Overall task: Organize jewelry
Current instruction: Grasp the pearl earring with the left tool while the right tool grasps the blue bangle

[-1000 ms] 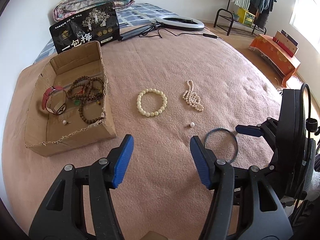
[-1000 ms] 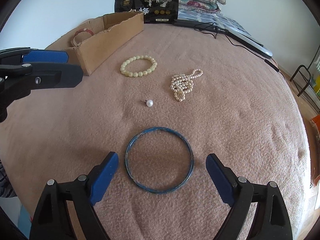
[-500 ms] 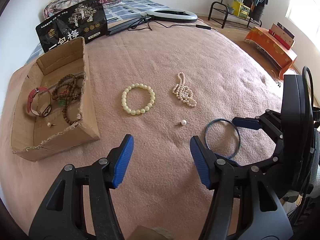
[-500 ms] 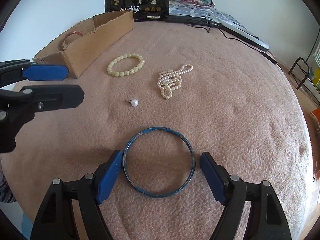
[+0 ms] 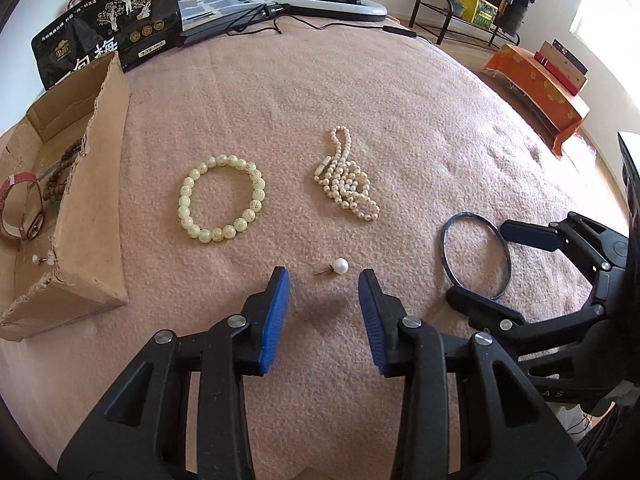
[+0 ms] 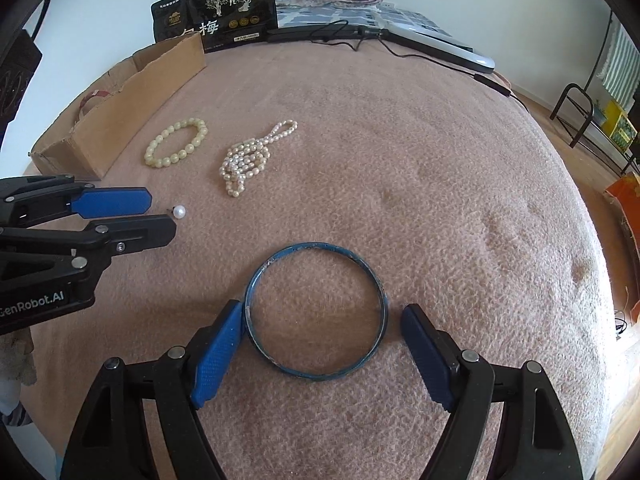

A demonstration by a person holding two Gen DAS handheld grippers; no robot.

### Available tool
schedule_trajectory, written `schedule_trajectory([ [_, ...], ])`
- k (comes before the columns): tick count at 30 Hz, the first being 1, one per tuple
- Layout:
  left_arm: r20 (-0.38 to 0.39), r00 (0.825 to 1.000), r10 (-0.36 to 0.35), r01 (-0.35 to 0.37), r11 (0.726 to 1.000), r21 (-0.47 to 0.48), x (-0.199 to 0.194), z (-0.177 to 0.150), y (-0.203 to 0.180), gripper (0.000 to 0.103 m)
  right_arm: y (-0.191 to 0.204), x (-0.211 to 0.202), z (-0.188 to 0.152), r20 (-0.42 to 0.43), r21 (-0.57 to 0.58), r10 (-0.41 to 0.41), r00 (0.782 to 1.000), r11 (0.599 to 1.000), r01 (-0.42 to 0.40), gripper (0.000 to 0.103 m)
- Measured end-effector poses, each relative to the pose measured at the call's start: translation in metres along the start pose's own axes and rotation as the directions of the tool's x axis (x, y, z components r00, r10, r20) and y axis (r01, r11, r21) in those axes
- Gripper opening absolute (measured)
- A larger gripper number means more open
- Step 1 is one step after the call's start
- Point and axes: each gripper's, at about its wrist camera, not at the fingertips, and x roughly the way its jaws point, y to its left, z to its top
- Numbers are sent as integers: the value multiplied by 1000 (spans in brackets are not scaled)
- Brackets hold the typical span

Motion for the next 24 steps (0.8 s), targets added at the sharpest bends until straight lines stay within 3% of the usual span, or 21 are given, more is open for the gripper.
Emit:
schedule_trajectory([
  [21,39,999,9,-11,999,41,10,-1,-13,9,0,2,0,0,6,5,1000,1000,-5,84],
  [24,41,999,8,-10,999,47,9,-1,-13,8,2,1,1,3,-3,13,1000,1000,-13,76],
])
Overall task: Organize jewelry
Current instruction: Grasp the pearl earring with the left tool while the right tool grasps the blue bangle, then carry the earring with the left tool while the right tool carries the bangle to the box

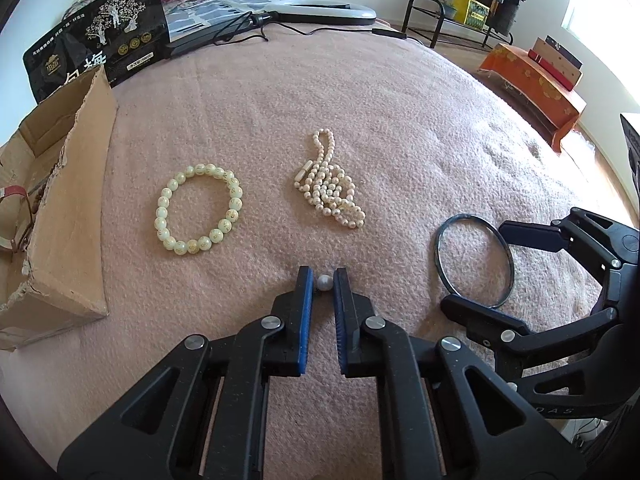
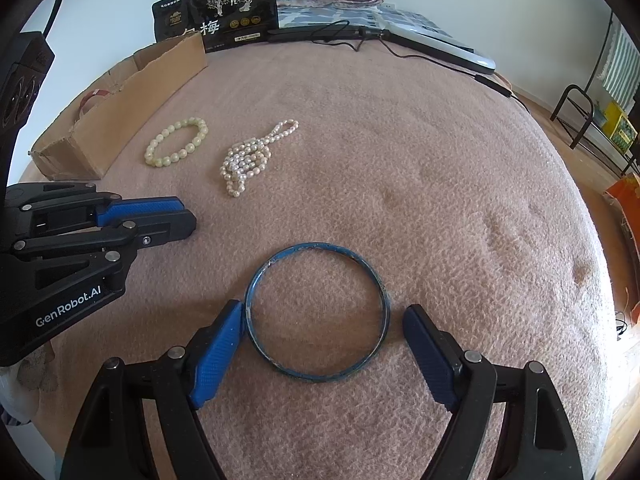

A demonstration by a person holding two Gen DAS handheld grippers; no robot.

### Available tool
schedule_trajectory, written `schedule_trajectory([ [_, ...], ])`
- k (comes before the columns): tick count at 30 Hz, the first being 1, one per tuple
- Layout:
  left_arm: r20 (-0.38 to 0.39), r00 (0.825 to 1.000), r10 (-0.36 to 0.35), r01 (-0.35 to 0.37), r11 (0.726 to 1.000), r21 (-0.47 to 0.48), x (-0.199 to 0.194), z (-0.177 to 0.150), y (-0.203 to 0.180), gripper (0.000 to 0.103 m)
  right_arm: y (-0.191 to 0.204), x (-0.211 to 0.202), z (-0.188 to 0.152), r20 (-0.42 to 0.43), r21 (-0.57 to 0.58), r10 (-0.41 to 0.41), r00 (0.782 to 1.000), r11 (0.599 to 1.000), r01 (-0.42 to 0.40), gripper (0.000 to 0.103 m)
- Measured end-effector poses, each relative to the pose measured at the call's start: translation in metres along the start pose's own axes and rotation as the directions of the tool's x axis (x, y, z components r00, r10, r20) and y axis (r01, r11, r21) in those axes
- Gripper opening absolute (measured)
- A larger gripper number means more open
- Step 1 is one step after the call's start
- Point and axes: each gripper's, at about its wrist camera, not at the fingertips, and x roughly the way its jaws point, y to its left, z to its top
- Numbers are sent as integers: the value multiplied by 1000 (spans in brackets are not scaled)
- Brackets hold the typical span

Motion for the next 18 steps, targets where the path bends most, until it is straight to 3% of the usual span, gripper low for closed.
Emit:
schedule_trajectory([
  [11,12,1000,-12,12,1000,-9,-14,2,2,7,-3,-11,5,21,2,-3,1000,1000,3,73],
  [18,65,998,-5,7,1000,-19,-44,8,8,7,-6,-32,11,57,17,14,998,1000,-15,73],
])
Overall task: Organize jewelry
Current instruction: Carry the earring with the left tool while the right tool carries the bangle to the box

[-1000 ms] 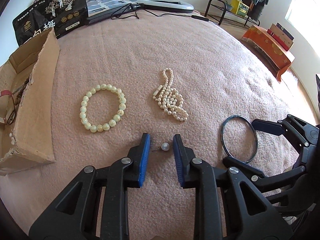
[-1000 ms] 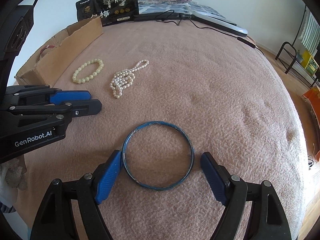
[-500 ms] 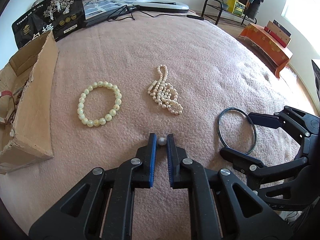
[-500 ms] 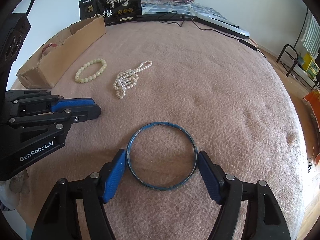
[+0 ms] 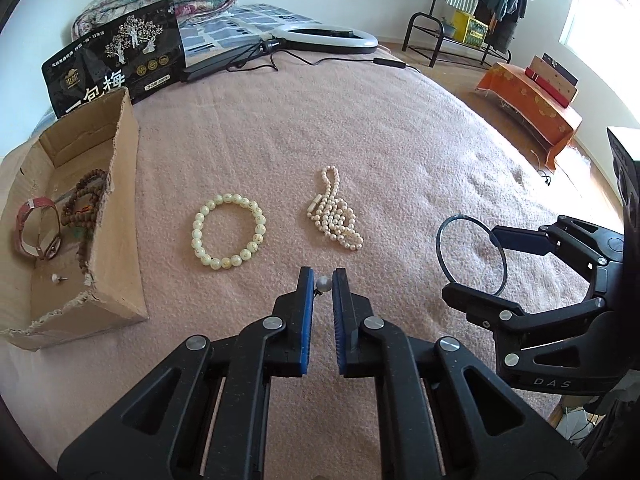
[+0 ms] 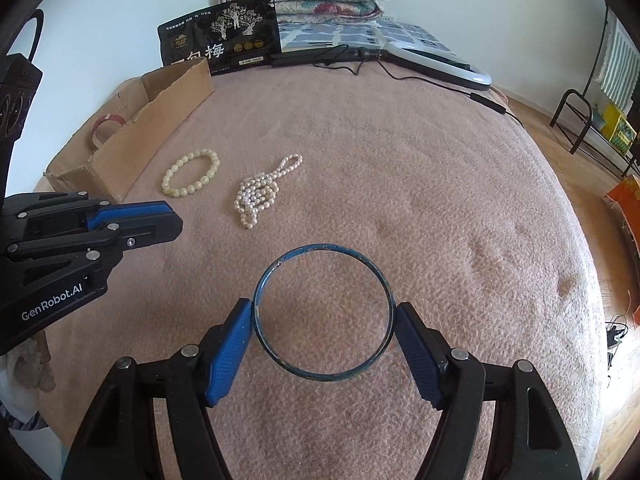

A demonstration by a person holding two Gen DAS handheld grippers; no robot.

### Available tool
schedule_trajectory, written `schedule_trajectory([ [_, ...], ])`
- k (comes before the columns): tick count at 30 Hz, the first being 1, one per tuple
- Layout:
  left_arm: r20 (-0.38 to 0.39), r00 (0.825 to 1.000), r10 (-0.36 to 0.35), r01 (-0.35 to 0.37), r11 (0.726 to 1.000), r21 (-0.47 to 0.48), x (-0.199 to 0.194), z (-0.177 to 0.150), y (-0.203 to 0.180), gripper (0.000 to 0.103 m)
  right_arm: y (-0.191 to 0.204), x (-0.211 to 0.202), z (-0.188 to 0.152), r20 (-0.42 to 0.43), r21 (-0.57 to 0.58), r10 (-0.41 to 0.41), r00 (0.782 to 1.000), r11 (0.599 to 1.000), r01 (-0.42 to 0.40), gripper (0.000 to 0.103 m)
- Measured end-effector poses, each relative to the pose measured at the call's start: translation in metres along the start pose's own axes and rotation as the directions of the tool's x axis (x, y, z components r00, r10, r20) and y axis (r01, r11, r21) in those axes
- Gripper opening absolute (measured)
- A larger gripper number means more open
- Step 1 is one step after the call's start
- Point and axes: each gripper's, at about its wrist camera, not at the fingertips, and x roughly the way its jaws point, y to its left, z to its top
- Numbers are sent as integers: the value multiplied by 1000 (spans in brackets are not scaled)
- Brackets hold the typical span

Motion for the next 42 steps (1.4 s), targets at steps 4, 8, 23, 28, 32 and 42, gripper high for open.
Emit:
schedule_trajectory([
  [4,25,1000,3,-2,1000,-19,-17,3,8,7,0,-13,4,22,3,-1,1000,1000,1,73],
  [8,48,999,5,-3,999,-38,-35,5,18,7,2,-26,10,47,-16,-11,999,1000,11,73],
  [23,148,984,104,-86,989,-123,-98,23,84,7,37,-65,62,124,-65,54,991,997,-46,73],
  [28,164,976,144,-115,979,-171,-111,23,115,7,64,-66,91,150,-102,86,985,992,-71,73],
  [32,164,972,166,-131,970,-206,-116,20,138,7,88,-59,113,163,-136,108,981,987,-87,73],
  [42,142,968,206,-165,952,-258,-107,11,177,7,142,-26,155,155,-200,155,976,972,-122,73],
])
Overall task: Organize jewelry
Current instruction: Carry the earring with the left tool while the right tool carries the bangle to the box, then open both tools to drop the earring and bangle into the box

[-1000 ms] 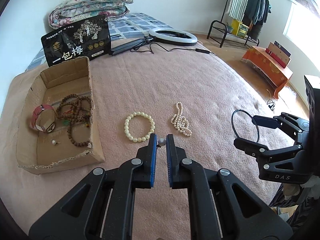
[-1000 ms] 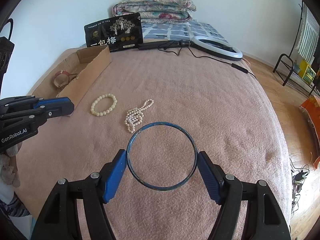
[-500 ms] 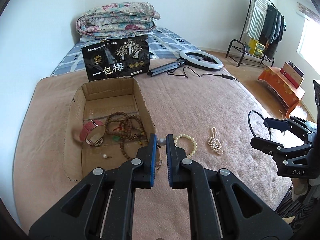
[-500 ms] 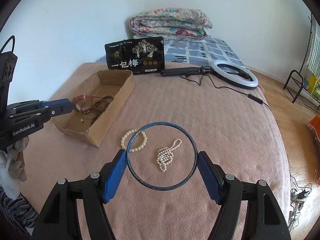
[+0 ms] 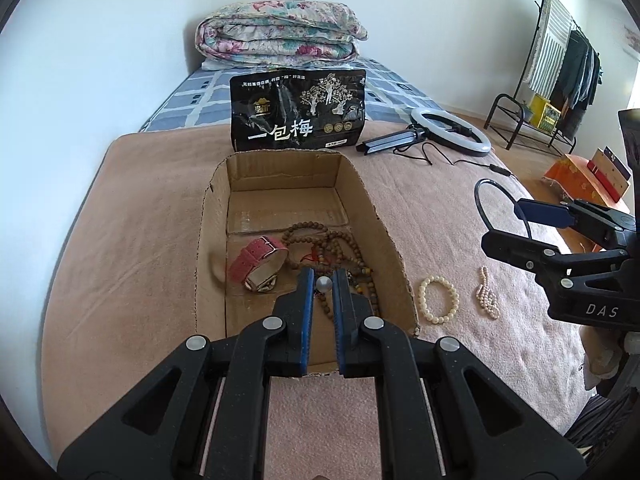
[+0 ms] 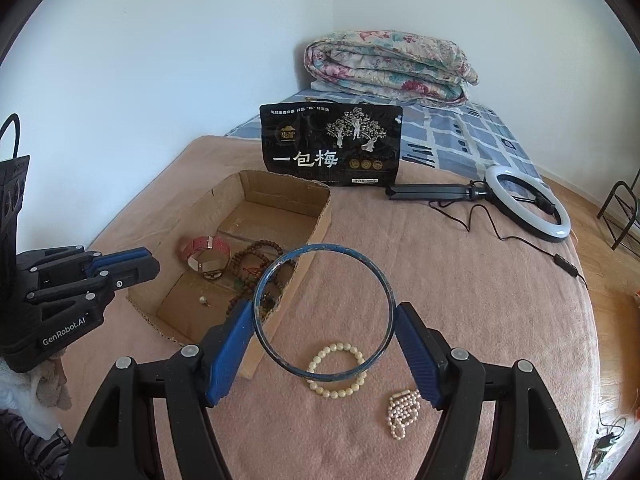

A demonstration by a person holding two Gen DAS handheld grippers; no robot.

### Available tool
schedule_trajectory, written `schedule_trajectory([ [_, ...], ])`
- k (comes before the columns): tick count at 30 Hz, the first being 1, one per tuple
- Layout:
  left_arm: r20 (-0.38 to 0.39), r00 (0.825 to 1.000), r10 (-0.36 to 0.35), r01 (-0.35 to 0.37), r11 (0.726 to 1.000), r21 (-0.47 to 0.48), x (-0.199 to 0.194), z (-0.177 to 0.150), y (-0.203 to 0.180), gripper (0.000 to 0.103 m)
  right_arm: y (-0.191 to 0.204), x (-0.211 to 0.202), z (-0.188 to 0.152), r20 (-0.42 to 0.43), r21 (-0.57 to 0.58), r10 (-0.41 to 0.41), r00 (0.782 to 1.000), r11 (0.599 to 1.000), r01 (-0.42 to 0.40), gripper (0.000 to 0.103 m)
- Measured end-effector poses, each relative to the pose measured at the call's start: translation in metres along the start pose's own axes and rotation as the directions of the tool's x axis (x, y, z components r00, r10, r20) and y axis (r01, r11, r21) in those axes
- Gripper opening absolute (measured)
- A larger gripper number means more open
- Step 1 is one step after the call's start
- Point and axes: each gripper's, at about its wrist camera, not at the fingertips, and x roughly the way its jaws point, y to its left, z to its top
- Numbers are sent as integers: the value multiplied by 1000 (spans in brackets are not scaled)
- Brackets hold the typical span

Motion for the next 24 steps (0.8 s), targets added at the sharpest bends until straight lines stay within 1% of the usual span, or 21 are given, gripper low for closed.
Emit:
schedule_trajectory([
  [6,-21,1000,10,-10,1000,-17,11,-1,11,7,16,31,17,-18,-9,38,999,999,-39,73],
  [13,-30,999,14,-15,999,-29,17,-3,18,7,25,60,30,-38,1,66,997,998,-67,73],
  [18,-37,999,12,-13,999,-31,20,-3,20,7,28,70,36,-41,3,71,997,997,-71,74],
  [24,-35,999,25,-26,1000,-17,21,-3,19,7,29,74,41,-42,15,84,996,996,-84,74],
])
